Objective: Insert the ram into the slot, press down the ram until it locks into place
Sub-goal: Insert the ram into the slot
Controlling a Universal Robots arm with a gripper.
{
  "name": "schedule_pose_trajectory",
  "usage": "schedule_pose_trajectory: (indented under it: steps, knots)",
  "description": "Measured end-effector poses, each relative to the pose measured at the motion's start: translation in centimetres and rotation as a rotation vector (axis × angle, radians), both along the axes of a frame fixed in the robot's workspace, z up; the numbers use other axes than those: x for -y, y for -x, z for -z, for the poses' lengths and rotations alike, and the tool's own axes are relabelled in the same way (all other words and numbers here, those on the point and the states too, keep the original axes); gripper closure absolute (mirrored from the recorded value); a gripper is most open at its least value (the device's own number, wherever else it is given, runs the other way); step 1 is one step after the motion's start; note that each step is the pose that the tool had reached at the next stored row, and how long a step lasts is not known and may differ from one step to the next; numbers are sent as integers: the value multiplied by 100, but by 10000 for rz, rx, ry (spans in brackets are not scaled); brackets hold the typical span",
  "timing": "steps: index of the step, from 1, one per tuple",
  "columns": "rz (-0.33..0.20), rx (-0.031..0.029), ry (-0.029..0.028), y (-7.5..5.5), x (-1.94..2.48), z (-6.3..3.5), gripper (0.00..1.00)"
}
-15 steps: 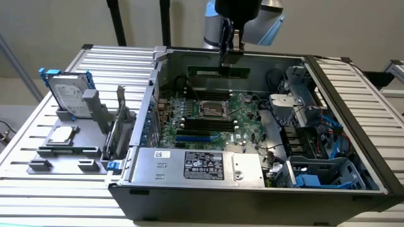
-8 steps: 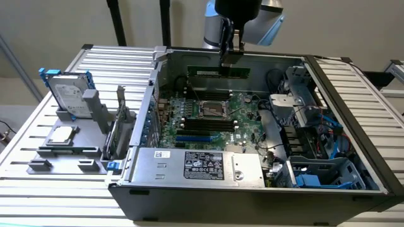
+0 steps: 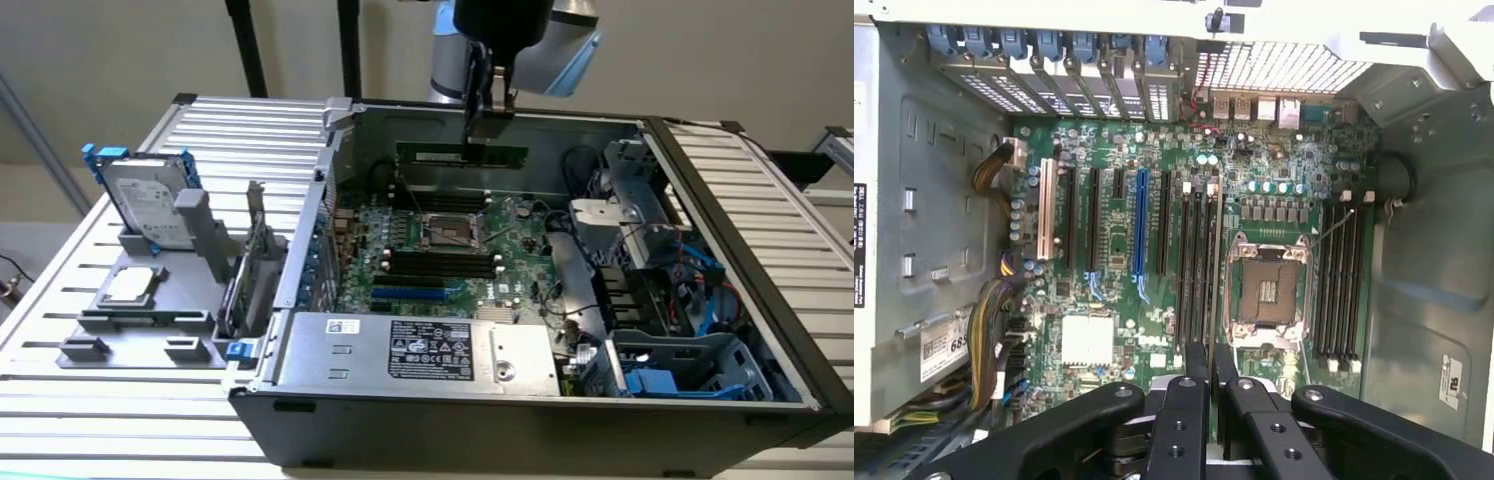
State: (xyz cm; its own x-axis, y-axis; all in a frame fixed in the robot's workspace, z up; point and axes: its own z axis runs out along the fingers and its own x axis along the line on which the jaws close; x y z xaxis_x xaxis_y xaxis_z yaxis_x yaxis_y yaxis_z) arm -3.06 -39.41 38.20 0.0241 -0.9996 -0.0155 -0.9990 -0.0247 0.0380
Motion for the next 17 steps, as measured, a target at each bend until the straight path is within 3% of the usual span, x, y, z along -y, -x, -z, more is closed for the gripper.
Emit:
schedule_pose_trajectory:
  steps: [8, 17]
  knots:
    - [1, -41, 8, 1, 0, 145, 86]
    - [0, -44, 6, 12, 1, 309, 86]
